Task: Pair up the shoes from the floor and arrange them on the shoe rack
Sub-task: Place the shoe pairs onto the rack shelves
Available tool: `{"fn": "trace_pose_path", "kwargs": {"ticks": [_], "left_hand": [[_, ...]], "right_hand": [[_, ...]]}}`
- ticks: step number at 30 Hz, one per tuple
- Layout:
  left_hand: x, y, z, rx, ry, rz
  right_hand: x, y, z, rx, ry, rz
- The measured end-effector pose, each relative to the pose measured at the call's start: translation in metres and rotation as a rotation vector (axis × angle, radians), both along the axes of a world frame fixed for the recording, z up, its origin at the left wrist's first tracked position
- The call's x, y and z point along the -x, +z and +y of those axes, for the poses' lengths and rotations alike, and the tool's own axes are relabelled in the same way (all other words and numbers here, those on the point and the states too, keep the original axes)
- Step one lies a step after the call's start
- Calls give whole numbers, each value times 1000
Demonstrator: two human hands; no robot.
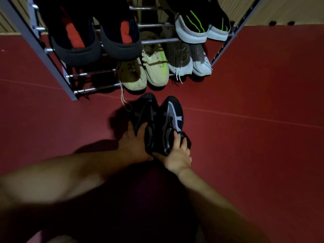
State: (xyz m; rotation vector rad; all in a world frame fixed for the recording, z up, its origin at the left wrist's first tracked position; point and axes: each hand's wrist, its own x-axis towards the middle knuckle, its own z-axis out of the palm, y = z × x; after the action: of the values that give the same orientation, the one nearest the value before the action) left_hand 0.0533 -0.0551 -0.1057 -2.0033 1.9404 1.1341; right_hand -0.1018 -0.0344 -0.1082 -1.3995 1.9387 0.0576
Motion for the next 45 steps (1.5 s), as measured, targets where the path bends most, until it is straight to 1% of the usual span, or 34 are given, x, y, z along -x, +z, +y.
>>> {"fn": "trace_pose_path", "kwargs": {"ticks": [3,6,10,13,15,17,19,21,23,25,27,30,33,35,38,40,42,43,44,45], "left_hand": [[8,-7,0,-13,-48,-52],[10,-13,0,-3,-74,-95],[5,-18,0,38,-89,-124],[2,-21,1,50,-85,-181],[2,-20,1,52,-64,-187],[1,-15,1,52,-12,-134],[-4,-8,3,57,51,-11],[-15,1,9,104,65,139],[-27,9,16,200,17,235],[-39,13,22,315,-29,284],[-47,15,21,402,-23,308],[-58,17,8,485,85,300],[-70,25,-9,542,302,272],[-79,32,-27,583,369,200],[-89,46,-68,513,443,-14],[-98,39,-103,442,511,-137],[-106,31,-127,335,672,-156],[-111,24,-133,302,779,-115],[-113,19,-135,300,882,-84],[-114,12,-135,338,931,-119]], "right_hand": [[11,-7,3,98,26,12],[31,-11,0,232,54,98],[51,-17,-5,254,163,100],[49,-20,-8,246,142,47],[47,-21,-7,283,91,-27],[48,-21,-5,343,6,-143],[47,-20,-3,409,-92,-235],[44,-18,-2,502,-166,-247],[38,-16,-6,596,-219,-229],[32,-12,-13,645,-242,-232],[26,-8,-22,657,-212,-239],[17,-4,-29,633,-136,-287],[-1,-5,-34,639,-79,-306],[-13,-7,-39,661,-59,-307],[-29,-5,-46,697,-21,-316],[-34,-7,-51,719,10,-327],[-38,-6,-56,698,-3,-352],[-40,-6,-59,693,-13,-360],[-41,-5,-62,701,-18,-360],[-41,-5,-65,713,-14,-354]]}}
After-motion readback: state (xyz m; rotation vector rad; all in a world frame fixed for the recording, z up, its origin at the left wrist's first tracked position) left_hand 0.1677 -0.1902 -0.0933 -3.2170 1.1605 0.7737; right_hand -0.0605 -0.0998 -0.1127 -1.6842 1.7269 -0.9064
